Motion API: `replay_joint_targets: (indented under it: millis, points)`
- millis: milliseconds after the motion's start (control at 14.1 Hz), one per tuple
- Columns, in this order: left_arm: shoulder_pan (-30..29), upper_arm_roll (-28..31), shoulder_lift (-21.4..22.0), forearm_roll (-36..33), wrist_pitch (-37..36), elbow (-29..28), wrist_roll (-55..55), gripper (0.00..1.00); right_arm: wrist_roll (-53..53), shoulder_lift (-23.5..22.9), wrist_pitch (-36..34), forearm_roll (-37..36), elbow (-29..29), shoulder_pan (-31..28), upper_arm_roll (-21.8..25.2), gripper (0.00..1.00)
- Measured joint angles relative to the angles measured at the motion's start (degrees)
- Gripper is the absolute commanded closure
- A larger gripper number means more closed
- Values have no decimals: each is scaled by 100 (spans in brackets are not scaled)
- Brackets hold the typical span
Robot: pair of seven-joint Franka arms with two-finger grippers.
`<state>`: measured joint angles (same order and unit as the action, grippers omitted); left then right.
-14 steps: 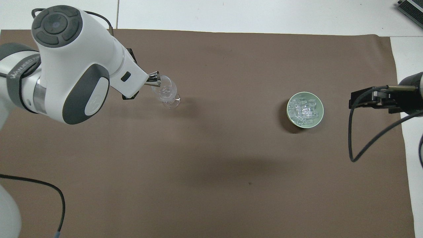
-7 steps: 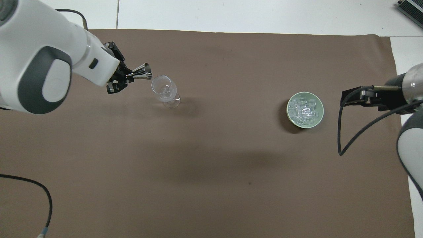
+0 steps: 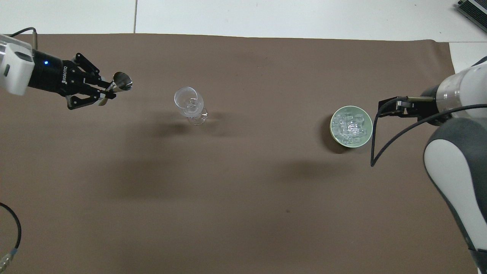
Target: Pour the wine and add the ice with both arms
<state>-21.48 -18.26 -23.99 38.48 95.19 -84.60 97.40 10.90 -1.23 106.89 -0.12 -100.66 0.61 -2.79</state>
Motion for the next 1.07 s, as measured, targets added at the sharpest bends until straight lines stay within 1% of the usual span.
replay_joint_targets:
  millis: [71, 213, 356, 498, 711, 853, 996, 1067]
  points:
    - [-266, 5, -237, 339, -163, -17, 362, 100, 0, -76, 52, 0, -57, 0, 0, 0]
    - [-688, 3, -640, 769, -397, -16, 994, 100, 0, -221, 257, 0, -235, 0, 0, 0]
    - [-1074, -5, -926, 1116, -534, -6, 1405, 100, 0, -335, 791, 0, -613, 21, -3, 0]
    - [-1382, -2, -1156, 1553, -774, -11, 1753, 100, -130, -441, 1308, 0, -969, 64, -4, 0]
    - [-1655, -5, -1689, 1945, -963, -25, 2007, 100, -327, -675, 1789, 0, -1170, 56, 7, 1]
    - [-1780, -22, -2056, 2082, -988, -17, 2176, 100, -363, -885, 2000, 0, -1196, 45, 30, 9]
    - [-1894, -32, -2300, 2206, -1054, -9, 2218, 100, -366, -1092, 2166, 0, -1199, 45, 32, 13]
    - [-1946, -39, -2405, 2259, -1109, -5, 2227, 100, -367, -1186, 2191, 0, -1200, 45, 32, 19]
